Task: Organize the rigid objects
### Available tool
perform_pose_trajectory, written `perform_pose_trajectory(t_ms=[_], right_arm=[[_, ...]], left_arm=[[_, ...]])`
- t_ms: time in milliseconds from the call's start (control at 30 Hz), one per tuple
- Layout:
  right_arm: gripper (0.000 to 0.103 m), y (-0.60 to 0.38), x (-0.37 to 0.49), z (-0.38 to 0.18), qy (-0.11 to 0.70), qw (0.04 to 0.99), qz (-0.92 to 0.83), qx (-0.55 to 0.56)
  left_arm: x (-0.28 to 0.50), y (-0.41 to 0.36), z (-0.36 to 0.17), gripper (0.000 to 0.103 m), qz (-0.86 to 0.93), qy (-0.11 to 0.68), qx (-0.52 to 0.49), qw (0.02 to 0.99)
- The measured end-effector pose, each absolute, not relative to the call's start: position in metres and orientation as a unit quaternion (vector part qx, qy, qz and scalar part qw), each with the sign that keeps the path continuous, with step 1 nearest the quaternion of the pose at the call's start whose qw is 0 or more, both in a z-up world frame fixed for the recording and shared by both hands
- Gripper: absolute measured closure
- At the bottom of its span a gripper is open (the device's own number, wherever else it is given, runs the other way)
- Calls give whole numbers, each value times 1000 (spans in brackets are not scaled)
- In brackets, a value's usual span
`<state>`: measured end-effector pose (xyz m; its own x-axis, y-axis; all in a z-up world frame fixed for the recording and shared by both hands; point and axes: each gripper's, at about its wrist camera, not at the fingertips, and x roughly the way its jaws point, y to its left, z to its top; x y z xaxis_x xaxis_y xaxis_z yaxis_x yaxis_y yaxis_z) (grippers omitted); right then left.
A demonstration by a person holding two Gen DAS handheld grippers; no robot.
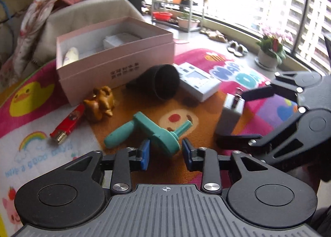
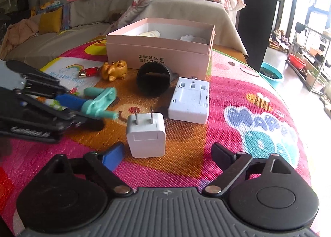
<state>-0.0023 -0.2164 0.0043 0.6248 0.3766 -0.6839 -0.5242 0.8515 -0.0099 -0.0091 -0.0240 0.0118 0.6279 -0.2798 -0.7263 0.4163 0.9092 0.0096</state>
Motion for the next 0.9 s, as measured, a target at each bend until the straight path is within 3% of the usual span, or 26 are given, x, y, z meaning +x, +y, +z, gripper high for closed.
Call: perform_pose_trajectory(t_ms=[267,500,700,900], right_arm=[[8,-217,0,3,355,895,252,-97],[7,-217,0,2,355,895,253,-97],[7,-217,-1,2,355,895,253,-98],[5,-217,-1,2,356,894,255,-97]], left_arm=[[-22,-17,17,57,-275,403,95,868],[-4,1,50,59,-252,347,111,897],[46,21,27,58,-275,403,18,873],[43,24,14,58,-262,408,22,875]])
